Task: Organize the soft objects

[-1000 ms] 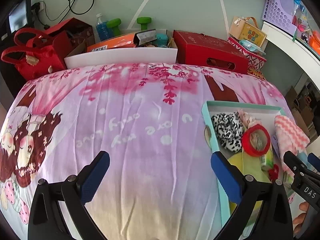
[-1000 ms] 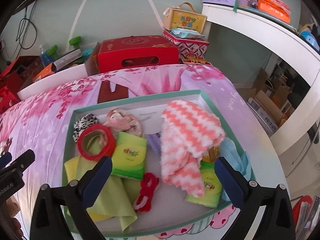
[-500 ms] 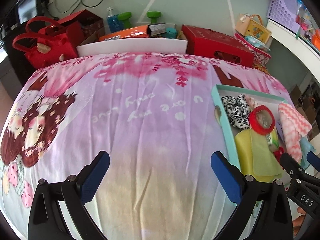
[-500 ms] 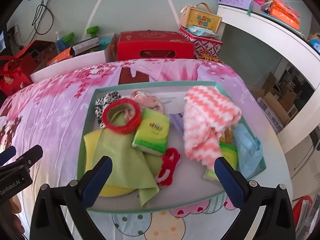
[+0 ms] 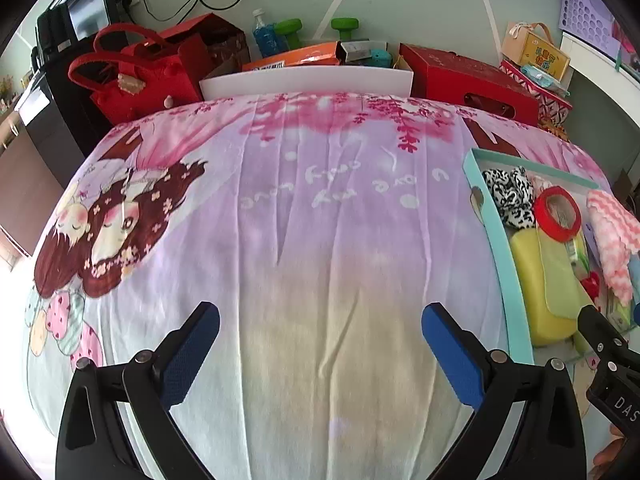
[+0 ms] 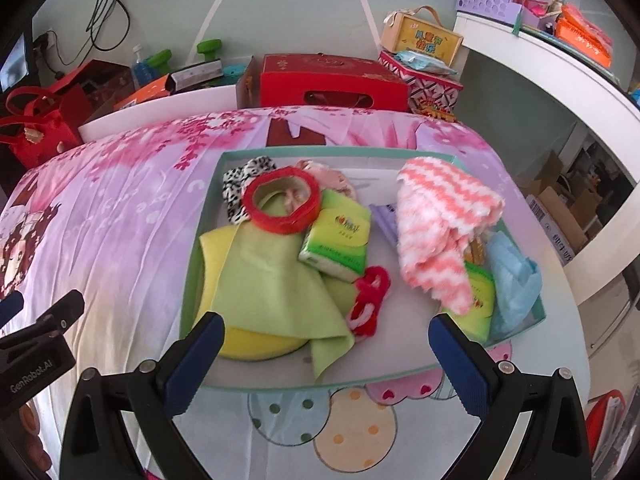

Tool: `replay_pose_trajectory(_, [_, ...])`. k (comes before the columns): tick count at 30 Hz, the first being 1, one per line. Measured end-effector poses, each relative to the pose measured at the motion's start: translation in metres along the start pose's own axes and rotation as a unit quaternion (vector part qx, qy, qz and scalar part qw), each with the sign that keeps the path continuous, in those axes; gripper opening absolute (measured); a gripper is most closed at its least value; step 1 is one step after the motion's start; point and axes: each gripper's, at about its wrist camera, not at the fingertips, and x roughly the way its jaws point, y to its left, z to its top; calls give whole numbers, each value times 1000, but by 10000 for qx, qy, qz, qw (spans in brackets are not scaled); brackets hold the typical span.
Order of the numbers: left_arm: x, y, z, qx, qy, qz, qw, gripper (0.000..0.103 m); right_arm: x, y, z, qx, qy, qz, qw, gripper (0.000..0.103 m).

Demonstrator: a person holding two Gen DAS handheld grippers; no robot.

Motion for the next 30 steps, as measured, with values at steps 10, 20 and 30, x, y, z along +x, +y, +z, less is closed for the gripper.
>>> replay_pose_trajectory(10, [-3,10,-13,-53,164,114,9998,101,0,8,-17,-42,157,152,9998,103])
replay_pose_trajectory(20, [1,13,-26,8,342,237,9991,101,-1,10,-26,-29,254,194,9995,103])
replay_pose_trajectory(30, [5,15,-30,20,431,323,9985,101,-3,8,-27,-7,255,175,9995,103])
